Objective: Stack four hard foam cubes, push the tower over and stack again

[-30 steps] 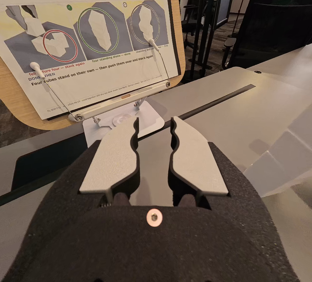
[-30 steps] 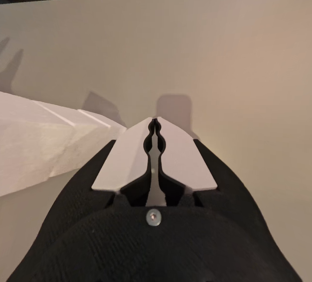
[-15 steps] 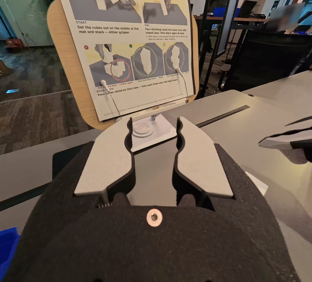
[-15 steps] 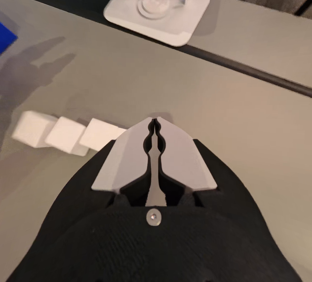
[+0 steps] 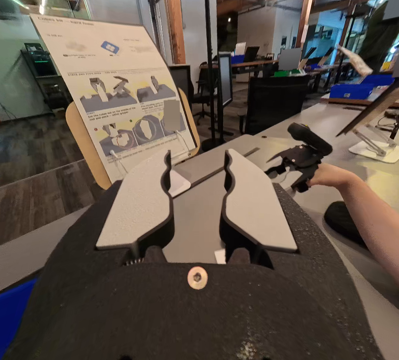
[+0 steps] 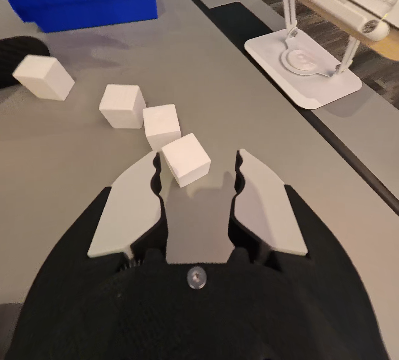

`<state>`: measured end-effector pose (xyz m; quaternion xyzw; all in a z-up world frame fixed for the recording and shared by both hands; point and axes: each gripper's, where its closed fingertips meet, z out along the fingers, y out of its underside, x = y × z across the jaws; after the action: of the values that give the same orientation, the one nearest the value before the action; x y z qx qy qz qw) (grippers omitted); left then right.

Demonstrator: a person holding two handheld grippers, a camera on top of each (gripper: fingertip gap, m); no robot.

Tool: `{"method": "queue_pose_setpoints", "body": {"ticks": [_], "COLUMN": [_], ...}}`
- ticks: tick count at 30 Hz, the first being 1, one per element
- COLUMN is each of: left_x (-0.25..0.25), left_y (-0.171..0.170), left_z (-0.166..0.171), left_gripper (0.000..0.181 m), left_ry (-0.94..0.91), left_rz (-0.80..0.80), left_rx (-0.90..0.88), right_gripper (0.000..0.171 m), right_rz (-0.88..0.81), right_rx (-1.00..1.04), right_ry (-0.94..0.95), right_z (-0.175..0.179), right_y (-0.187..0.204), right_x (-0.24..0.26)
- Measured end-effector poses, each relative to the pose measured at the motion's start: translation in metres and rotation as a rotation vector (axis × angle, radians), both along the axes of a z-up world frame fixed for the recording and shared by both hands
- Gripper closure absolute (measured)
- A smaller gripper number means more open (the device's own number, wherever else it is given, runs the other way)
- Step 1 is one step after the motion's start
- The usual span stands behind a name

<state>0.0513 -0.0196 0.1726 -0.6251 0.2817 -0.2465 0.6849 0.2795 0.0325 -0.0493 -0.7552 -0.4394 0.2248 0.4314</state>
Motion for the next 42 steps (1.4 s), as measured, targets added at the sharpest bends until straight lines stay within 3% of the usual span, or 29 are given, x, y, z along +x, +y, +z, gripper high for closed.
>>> {"method": "queue_pose_setpoints", "body": {"ticks": [5, 8, 12, 16, 27, 32, 37, 42], "left_x": [-0.037, -0.056, -0.070, -0.080, -0.060, -0.069, -0.070, -0.070], "left_y": [-0.019, -0.041, -0.073, -0.080, -0.076, -0.069, -0.066, -0.062], "left_z": [-0.047, -0.094, -0.161, -0.228, -0.290, -0.301, -0.314, -0.312], "left_gripper": [0.109, 0.107, 0.113, 0.109, 0.102, 0.102, 0.112, 0.120], "left_ry": [0.199, 0.225, 0.120, 0.294, 0.484, 0.586, 0.616, 0.637], "left_rz": [0.204, 0.223, 0.172, 0.219, 0.237, 0.292, 0.285, 0.299], "left_rx": [-0.070, -0.106, -0.226, -0.330, -0.461, -0.499, -0.579, -0.544], "right_gripper": [0.100, 0.095, 0.090, 0.088, 0.088, 0.089, 0.098, 0.113], "right_rz": [0.094, 0.120, 0.135, 0.146, 0.164, 0.161, 0.173, 0.186], "right_rx": [0.070, 0.090, 0.053, 0.005, -0.065, -0.078, -0.096, -0.113], "right_ry": [0.011, 0.008, 0.019, 0.009, 0.019, 0.002, -0.014, -0.011], "right_z": [-0.026, -0.038, -0.050, -0.066, -0.083, -0.088, -0.091, -0.091], "right_y": [0.004, 0.008, 0.009, 0.008, 0.009, 0.010, 0.008, 0.004], "right_x": [-0.008, -0.013, -0.017, -0.019, -0.030, -0.031, -0.029, -0.026]}}
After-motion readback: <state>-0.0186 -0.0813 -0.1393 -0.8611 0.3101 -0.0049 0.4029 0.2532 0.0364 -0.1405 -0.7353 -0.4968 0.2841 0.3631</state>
